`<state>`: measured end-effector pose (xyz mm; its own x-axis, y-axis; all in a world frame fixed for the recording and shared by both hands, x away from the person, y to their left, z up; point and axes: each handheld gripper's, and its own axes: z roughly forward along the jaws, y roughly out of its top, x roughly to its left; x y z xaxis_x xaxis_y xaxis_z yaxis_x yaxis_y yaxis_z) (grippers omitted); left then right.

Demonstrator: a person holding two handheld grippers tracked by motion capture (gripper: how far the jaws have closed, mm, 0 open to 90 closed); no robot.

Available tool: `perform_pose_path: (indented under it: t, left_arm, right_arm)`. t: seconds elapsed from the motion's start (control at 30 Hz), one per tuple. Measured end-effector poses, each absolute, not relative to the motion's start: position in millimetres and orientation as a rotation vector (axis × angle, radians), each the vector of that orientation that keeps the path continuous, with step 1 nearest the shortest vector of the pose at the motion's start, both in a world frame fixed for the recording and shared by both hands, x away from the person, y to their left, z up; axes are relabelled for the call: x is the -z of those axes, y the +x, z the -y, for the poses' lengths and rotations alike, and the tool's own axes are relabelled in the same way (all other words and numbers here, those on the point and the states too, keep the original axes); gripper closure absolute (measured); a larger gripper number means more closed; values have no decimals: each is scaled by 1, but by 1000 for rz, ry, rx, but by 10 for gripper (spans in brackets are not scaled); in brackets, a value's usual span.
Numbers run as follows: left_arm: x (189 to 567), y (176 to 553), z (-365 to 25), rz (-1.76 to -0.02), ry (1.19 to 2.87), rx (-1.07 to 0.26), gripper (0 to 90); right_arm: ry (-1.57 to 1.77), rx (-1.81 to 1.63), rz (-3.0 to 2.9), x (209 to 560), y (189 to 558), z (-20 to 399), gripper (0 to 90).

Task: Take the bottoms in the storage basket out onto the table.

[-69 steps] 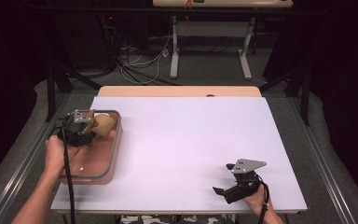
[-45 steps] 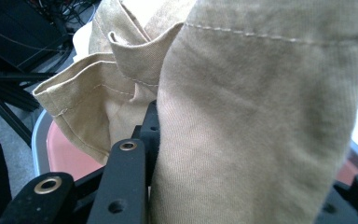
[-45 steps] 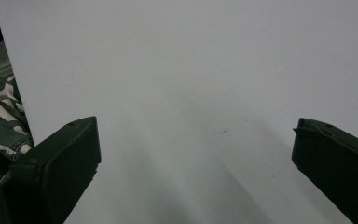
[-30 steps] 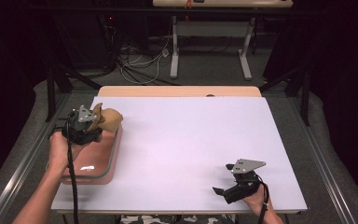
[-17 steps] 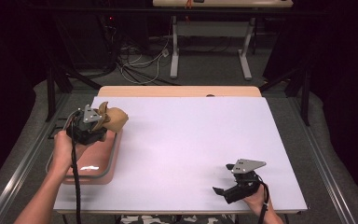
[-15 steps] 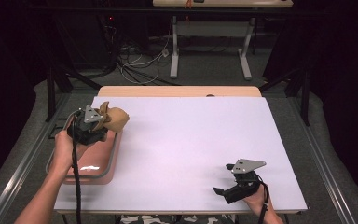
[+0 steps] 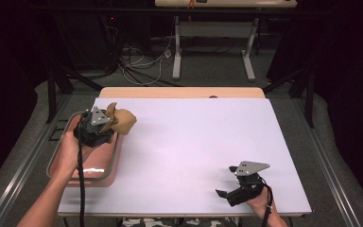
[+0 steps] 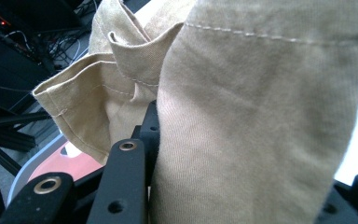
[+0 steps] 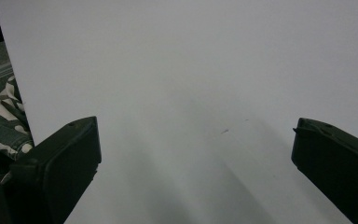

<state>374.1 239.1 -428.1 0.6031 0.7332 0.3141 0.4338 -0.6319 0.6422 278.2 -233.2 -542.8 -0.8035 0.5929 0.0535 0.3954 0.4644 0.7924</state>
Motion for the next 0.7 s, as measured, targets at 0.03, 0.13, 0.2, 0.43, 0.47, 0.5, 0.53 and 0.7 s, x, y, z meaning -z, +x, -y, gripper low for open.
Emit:
perform_pose_path:
  t: [0.03, 0.13, 0.2, 0.43, 0.47, 0.5, 0.53, 0.7]
  left_arm:
    - [428, 374, -238, -925, 2315, -773, 643]
    - [428, 374, -234, -906, 2324, -781, 643]
    - [427, 374, -232, -899, 2324, -779, 643]
    - [427, 375, -223, -876, 2334, -768, 643]
    - [427, 375, -222, -869, 2337, -774, 643]
    - [427, 375, -221, -869, 2334, -769, 643]
    - [427, 375, -220, -867, 2336, -764, 642]
    - [427, 375, -216, -854, 2339, -767, 643]
  right_arm:
    - [852, -1257, -2484, 543, 279, 233, 7]
    - [852, -1257, -2484, 543, 279, 233, 8]
    - [851, -1259, -2487, 543, 278, 233, 7]
    - [853, -1252, -2485, 543, 278, 233, 8]
    - [853, -1252, -2485, 543, 278, 233, 8]
    - [851, -1255, -2485, 543, 278, 233, 8]
    - [850, -1255, -2487, 543, 278, 233, 8]
    - [852, -1256, -2486, 543, 278, 234, 8]
